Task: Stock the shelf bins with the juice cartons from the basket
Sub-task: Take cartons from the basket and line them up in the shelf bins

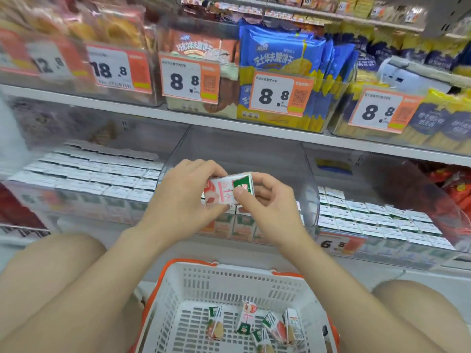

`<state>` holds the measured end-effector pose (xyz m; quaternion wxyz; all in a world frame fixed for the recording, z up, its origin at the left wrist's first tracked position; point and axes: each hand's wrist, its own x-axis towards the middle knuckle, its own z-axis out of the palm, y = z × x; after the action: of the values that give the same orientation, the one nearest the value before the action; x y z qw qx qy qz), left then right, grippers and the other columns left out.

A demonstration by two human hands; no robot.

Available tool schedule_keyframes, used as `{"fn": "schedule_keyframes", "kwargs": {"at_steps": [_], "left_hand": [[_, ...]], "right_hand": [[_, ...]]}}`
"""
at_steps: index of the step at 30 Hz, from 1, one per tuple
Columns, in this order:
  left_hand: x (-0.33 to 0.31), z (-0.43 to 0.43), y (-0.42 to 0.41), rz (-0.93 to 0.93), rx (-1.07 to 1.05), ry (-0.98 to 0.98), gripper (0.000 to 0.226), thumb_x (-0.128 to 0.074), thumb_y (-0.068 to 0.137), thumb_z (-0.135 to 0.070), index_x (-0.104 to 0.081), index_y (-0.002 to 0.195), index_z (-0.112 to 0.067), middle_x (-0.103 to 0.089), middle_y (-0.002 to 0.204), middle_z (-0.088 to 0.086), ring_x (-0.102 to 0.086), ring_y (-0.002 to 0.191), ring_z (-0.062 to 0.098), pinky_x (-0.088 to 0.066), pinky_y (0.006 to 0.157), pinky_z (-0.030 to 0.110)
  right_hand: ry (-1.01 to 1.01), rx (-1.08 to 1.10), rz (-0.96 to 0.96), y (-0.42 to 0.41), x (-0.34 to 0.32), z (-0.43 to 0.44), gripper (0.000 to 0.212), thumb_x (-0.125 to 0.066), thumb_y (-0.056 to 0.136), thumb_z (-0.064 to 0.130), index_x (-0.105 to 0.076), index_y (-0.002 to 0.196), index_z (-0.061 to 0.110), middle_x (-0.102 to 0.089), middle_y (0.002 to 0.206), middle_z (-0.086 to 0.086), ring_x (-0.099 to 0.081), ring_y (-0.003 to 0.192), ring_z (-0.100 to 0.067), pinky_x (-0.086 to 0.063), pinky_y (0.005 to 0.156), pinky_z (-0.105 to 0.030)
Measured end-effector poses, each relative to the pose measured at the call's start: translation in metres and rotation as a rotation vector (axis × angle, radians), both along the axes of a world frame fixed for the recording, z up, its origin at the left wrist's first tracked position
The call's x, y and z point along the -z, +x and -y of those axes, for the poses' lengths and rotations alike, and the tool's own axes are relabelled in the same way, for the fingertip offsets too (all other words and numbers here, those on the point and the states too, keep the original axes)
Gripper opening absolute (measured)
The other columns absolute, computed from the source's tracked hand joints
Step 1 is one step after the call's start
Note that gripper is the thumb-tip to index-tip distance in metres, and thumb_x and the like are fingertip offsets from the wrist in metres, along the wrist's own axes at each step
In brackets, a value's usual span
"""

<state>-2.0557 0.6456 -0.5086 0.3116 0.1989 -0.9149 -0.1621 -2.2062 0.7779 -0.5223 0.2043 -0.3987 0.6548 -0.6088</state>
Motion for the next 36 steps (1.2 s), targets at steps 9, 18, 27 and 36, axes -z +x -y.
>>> {"fn": "schedule_keyframes", "kwargs": {"at_steps": [9,18,27,36], "left_hand": [[0.017,0.083,0.076,0.326,-0.374,0.172,0.077,-0.059,0.085,-0.075,-0.04,0.138,-0.022,-0.048,0.139,0.006,-0.047,0.128,0.035,-0.046,0.102,0.053],[0.037,0.102,0.078,0.642,-0.362,0.075,0.056,-0.037,0.104,-0.062,-0.042,0.145,-0.024,-0.042,0.147,0.008,-0.041,0.134,0.04,-0.042,0.106,0.051],[0.04,0.099,0.085,0.706,-0.311,0.028,0.058,-0.029,0.105,-0.064,-0.039,0.147,-0.025,-0.045,0.147,0.01,-0.043,0.133,0.039,-0.038,0.11,0.051],[0.038,0.089,0.083,0.743,-0.303,0.043,0.056,-0.038,0.104,-0.059,-0.037,0.144,-0.02,-0.038,0.147,0.012,-0.034,0.139,0.04,-0.029,0.118,0.053]], "right_hand": [[-0.114,0.082,-0.281,0.077,0.0,0.084,0.03,-0.079,0.09,0.018,-0.067,0.117,0.025,-0.075,0.105,0.01,-0.071,0.098,-0.014,-0.058,0.089,-0.036],[0.267,0.206,-1.218,0.085,-0.01,0.213,0.024,-0.072,0.088,0.007,-0.064,0.11,0.012,-0.064,0.107,-0.009,-0.059,0.098,-0.034,-0.044,0.081,-0.04],[0.743,0.096,-1.175,0.092,-0.026,0.259,0.02,-0.064,0.092,-0.003,-0.054,0.101,0.011,-0.066,0.106,-0.013,-0.068,0.104,-0.038,-0.044,0.081,-0.039],[0.985,-0.21,-1.277,0.089,-0.029,0.245,0.006,-0.05,0.096,0.017,-0.049,0.091,0.016,-0.063,0.106,-0.008,-0.06,0.111,-0.033,-0.031,0.109,-0.054]]}}
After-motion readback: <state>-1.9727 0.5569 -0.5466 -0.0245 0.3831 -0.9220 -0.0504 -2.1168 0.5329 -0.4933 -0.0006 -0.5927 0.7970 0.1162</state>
